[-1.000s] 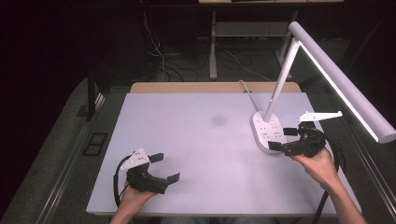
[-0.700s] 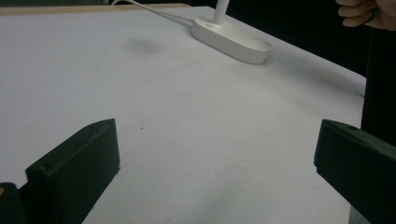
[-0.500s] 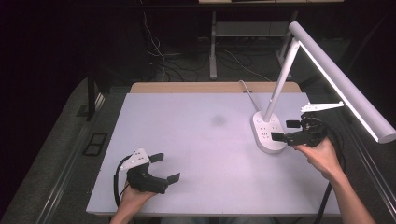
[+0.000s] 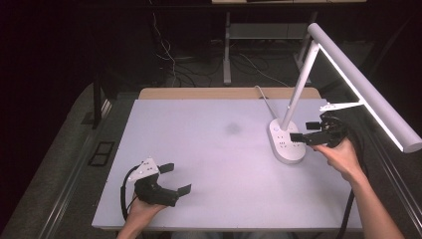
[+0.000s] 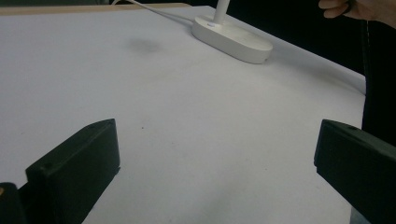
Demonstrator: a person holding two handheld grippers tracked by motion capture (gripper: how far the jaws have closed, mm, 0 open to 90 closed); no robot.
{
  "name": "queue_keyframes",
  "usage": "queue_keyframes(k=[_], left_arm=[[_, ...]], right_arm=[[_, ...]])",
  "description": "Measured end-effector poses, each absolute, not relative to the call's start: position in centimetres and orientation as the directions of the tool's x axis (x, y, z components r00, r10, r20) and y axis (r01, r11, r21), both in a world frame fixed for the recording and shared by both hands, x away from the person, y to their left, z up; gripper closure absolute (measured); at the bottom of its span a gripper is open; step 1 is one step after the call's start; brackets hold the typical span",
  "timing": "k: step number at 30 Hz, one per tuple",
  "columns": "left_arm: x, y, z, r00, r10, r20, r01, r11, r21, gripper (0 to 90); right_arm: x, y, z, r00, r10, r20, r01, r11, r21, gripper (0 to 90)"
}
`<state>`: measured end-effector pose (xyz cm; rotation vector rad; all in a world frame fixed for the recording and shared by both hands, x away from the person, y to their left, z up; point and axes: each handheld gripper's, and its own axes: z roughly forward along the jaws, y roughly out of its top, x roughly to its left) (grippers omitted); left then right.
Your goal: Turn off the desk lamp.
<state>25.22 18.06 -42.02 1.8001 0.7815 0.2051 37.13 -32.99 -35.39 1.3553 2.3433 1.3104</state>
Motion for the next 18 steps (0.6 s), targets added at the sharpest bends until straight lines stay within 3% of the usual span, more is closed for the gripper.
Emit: queue_keyframes(k=[4, 5, 8, 9, 12, 17, 18], left_arm=[[25.2, 18.1, -42.0, 0.766, 0.599, -0.233, 0.408, -0.173, 0.897, 0.0], [25.2, 18.1, -42.0, 0.766, 0.599, -0.232, 0.407, -0.173, 0.897, 0.0], [25.2, 18.1, -42.0, 0.766, 0.600, -0.231, 0.406, -0.173, 0.897, 0.0], [25.2, 18.1, -42.0, 0.765, 0.601, -0.233, 0.406, -0.169, 0.898, 0.0], [25.2, 18.2, -41.9, 0.763, 0.603, -0.235, 0.406, -0.164, 0.899, 0.0], [25.3, 18.2, -41.9, 0.763, 0.603, -0.233, 0.404, -0.163, 0.900, 0.0], [25.3, 18.2, -41.9, 0.764, 0.602, -0.234, 0.404, -0.164, 0.900, 0.0]], right_arm=[[37.9, -33.4, -35.7, -0.574, 0.768, 0.283, 0.649, 0.216, 0.729, 1.0], [38.2, -33.6, -35.9, -0.578, 0.762, 0.291, 0.650, 0.214, 0.729, 6.8], [38.6, -33.8, -36.2, -0.565, 0.772, 0.292, 0.661, 0.211, 0.720, 6.9], [39.0, -34.0, -36.4, -0.558, 0.778, 0.288, 0.672, 0.220, 0.708, 13.8], [39.3, -34.2, -36.7, -0.554, 0.782, 0.285, 0.672, 0.218, 0.708, 15.0], [39.9, -34.4, -37.4, -0.530, 0.801, 0.279, 0.683, 0.207, 0.701, 24.3], [40.1, -34.5, -37.6, -0.526, 0.807, 0.270, 0.678, 0.205, 0.706, 31.9]])
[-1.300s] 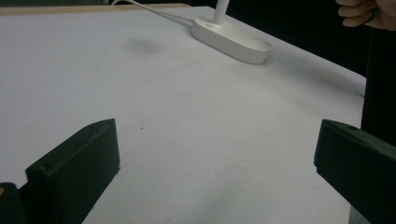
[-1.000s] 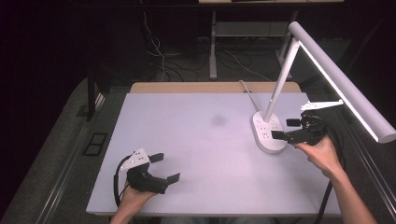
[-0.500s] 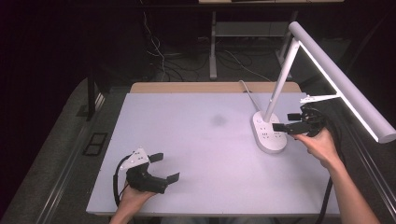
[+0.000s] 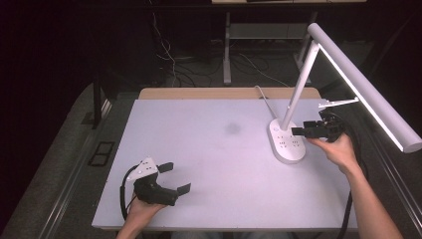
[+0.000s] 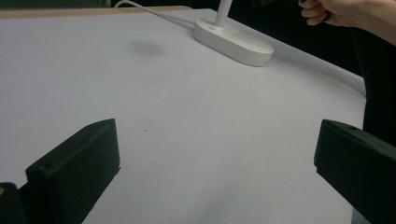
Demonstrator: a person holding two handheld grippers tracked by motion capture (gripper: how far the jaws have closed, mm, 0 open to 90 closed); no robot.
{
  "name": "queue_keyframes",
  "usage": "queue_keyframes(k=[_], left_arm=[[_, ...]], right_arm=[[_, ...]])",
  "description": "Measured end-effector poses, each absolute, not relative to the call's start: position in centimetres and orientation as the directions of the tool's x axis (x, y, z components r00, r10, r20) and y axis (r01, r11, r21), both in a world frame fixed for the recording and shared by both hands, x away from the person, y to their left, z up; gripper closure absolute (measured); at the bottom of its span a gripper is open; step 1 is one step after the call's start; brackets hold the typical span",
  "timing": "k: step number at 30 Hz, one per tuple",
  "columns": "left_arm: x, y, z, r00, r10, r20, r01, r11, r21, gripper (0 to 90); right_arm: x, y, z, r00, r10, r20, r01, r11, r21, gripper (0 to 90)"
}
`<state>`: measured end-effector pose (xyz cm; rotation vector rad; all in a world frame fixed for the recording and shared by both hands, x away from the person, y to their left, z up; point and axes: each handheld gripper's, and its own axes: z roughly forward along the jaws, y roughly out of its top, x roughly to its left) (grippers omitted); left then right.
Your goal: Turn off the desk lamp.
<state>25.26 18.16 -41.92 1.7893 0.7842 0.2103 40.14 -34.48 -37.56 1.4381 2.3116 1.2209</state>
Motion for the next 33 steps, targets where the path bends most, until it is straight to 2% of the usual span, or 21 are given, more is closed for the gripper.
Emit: queue_keyframes(k=[2, 3, 5, 7, 8, 9, 10, 11, 15, 24, 27, 33], left_arm=[[25.3, 18.1, -42.0, 0.765, 0.600, -0.233, 0.406, -0.169, 0.898, 0.0], [25.3, 18.1, -42.0, 0.767, 0.599, -0.231, 0.405, -0.172, 0.898, 0.0], [25.2, 18.0, -42.0, 0.767, 0.598, -0.233, 0.405, -0.169, 0.898, 0.0], [25.2, 18.0, -42.0, 0.767, 0.598, -0.232, 0.405, -0.170, 0.898, 0.0], [25.2, 18.0, -42.0, 0.767, 0.597, -0.233, 0.405, -0.170, 0.898, 0.0], [25.2, 18.0, -42.0, 0.767, 0.598, -0.232, 0.405, -0.170, 0.898, 0.0], [25.2, 18.0, -41.9, 0.767, 0.598, -0.232, 0.404, -0.170, 0.899, 0.0], [25.2, 18.1, -41.9, 0.767, 0.598, -0.232, 0.405, -0.170, 0.899, 0.0], [25.3, 18.0, -41.9, 0.768, 0.598, -0.231, 0.404, -0.171, 0.899, 0.0], [25.3, 17.9, -41.9, 0.769, 0.597, -0.229, 0.402, -0.174, 0.899, 0.0], [25.3, 18.0, -41.9, 0.768, 0.598, -0.229, 0.403, -0.173, 0.899, 0.0], [25.4, 18.1, -41.9, 0.767, 0.600, -0.226, 0.402, -0.176, 0.898, 0.0]], right_arm=[[40.3, -34.5, -37.7, -0.512, 0.820, 0.256, 0.676, 0.201, 0.709, 38.4], [40.3, -34.5, -37.7, -0.512, 0.820, 0.256, 0.676, 0.201, 0.709, 38.4], [40.7, -34.7, -38.1, -0.506, 0.828, 0.241, 0.674, 0.206, 0.709, 47.8], [40.9, -34.7, -38.2, -0.499, 0.832, 0.241, 0.677, 0.201, 0.708, 50.1], [41.2, -34.8, -38.5, -0.497, 0.833, 0.244, 0.678, 0.197, 0.709, 55.5], [41.2, -34.8, -38.5, -0.497, 0.833, 0.244, 0.678, 0.197, 0.709, 55.5], [41.5, -34.9, -38.7, -0.488, 0.838, 0.245, 0.682, 0.190, 0.707, 60.3], [41.5, -34.9, -38.7, -0.488, 0.838, 0.245, 0.682, 0.190, 0.707, 60.3], [42.2, -34.9, -39.4, -0.468, 0.848, 0.250, 0.699, 0.181, 0.692, 70.1], [43.3, -34.4, -40.6, -0.445, 0.853, 0.272, 0.728, 0.168, 0.664, 80.8], [43.7, -34.2, -41.1, -0.432, 0.857, 0.280, 0.737, 0.157, 0.657, 87.8], [44.2, -34.2, -41.5, -0.414, 0.863, 0.290, 0.740, 0.134, 0.660, 90.0]])
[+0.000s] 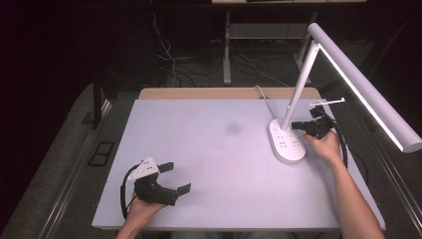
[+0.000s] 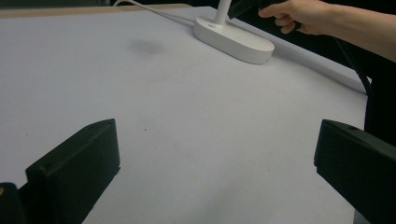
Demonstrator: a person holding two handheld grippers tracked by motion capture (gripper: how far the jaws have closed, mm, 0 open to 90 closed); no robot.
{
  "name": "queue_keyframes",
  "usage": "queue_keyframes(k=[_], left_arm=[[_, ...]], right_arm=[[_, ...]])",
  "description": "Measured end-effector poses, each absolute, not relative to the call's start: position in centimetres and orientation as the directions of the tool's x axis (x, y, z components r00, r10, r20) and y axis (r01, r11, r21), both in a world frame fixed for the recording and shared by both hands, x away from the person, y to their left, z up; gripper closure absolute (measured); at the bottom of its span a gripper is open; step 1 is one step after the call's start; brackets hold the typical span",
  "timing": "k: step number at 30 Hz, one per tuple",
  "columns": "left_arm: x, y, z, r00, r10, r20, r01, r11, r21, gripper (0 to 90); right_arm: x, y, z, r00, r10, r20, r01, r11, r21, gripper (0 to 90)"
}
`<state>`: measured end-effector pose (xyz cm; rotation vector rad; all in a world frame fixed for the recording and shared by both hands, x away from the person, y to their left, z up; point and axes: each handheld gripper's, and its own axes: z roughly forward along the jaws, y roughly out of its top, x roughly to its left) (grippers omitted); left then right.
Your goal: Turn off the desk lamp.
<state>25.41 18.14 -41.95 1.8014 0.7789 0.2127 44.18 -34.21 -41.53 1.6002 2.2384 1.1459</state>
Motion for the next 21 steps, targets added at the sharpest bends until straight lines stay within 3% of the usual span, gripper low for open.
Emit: queue_keyframes(k=[21], left_arm=[[25.6, 18.2, -41.9, 0.766, 0.605, -0.218, 0.398, -0.179, 0.900, 0.0]], right_arm=[[45.6, -33.8, -42.2, -0.406, 0.880, 0.245, 0.735, 0.156, 0.660, 90.0]])
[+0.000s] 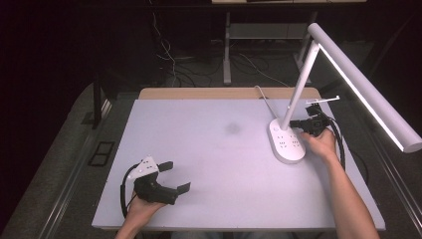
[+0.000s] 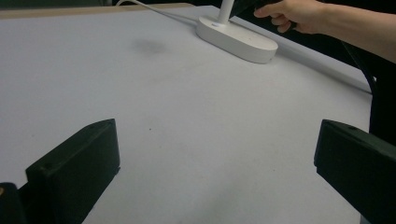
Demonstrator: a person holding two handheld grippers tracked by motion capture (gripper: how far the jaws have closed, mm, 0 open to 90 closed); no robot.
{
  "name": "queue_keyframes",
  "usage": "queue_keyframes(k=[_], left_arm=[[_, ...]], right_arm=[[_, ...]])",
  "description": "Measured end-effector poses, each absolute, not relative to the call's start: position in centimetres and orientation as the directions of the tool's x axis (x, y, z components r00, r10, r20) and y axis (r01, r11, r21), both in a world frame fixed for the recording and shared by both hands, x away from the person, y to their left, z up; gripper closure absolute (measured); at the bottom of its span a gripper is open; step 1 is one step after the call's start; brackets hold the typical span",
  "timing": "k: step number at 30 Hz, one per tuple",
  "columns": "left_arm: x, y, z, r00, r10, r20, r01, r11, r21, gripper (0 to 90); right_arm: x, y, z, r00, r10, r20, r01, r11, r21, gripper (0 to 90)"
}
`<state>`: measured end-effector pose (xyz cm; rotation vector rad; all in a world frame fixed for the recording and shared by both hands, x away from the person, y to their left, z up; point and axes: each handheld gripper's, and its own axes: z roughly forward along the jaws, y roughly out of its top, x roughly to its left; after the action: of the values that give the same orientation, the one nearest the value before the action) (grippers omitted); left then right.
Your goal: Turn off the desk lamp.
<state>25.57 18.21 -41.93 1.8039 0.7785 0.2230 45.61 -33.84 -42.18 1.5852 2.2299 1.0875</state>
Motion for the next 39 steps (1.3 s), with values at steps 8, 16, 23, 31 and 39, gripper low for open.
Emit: queue_keyframes(k=[8, 16, 23, 31, 39], left_arm=[[25.52, 18.19, -41.90, 0.765, 0.607, -0.216, 0.396, -0.178, 0.901, 0.0], [25.47, 18.08, -41.93, 0.768, 0.604, -0.213, 0.394, -0.183, 0.901, 0.0], [25.50, 18.19, -41.89, 0.763, 0.609, -0.218, 0.397, -0.176, 0.901, 0.0], [25.46, 18.18, -41.88, 0.764, 0.608, -0.216, 0.396, -0.177, 0.901, 0.0], [25.54, 18.08, -41.95, 0.765, 0.607, -0.213, 0.396, -0.183, 0.900, 0.0]], right_arm=[[45.25, -34.45, -42.40, -0.381, 0.871, 0.308, 0.756, 0.102, 0.646, 90.0], [44.99, -34.74, -42.80, -0.375, 0.867, 0.327, 0.753, 0.079, 0.654, 90.0], [44.97, -34.27, -42.50, -0.377, 0.881, 0.287, 0.747, 0.106, 0.656, 90.0], [45.07, -34.42, -42.48, -0.374, 0.874, 0.310, 0.751, 0.089, 0.655, 90.0], [45.02, -34.57, -42.64, -0.368, 0.872, 0.323, 0.752, 0.074, 0.656, 90.0]])
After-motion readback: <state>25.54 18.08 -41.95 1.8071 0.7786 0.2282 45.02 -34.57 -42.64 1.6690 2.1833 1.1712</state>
